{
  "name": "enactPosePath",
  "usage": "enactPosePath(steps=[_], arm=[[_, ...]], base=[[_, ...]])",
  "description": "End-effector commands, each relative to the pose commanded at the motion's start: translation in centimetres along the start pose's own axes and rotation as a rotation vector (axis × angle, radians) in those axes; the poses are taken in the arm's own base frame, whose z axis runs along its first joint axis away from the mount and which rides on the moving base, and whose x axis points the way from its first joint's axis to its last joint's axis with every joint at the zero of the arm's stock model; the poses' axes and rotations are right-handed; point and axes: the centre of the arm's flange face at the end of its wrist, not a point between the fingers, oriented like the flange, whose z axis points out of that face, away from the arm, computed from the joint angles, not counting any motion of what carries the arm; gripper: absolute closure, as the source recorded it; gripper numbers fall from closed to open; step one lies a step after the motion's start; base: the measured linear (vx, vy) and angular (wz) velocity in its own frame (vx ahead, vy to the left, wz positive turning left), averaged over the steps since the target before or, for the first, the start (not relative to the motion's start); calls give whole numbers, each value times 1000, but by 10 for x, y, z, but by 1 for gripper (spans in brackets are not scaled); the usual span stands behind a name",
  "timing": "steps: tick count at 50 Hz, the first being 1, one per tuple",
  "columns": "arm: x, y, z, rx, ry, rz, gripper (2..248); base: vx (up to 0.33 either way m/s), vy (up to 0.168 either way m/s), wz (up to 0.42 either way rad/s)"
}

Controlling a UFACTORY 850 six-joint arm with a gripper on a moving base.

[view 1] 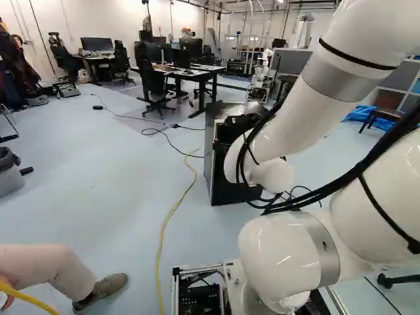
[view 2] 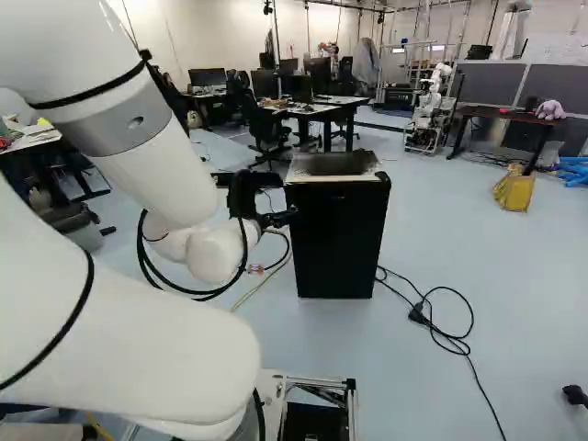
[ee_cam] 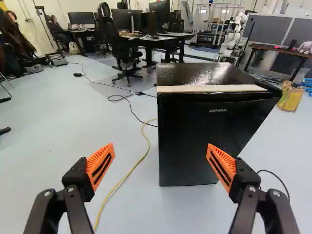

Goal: Grab a drink from the fridge

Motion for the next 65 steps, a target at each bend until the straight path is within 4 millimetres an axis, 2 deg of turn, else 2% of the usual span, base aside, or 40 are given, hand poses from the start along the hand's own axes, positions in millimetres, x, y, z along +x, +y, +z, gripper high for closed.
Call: enactPosePath(steps=[65], arm=[[0,0,0,0,0,0,3]], base=[[54,0,-3]])
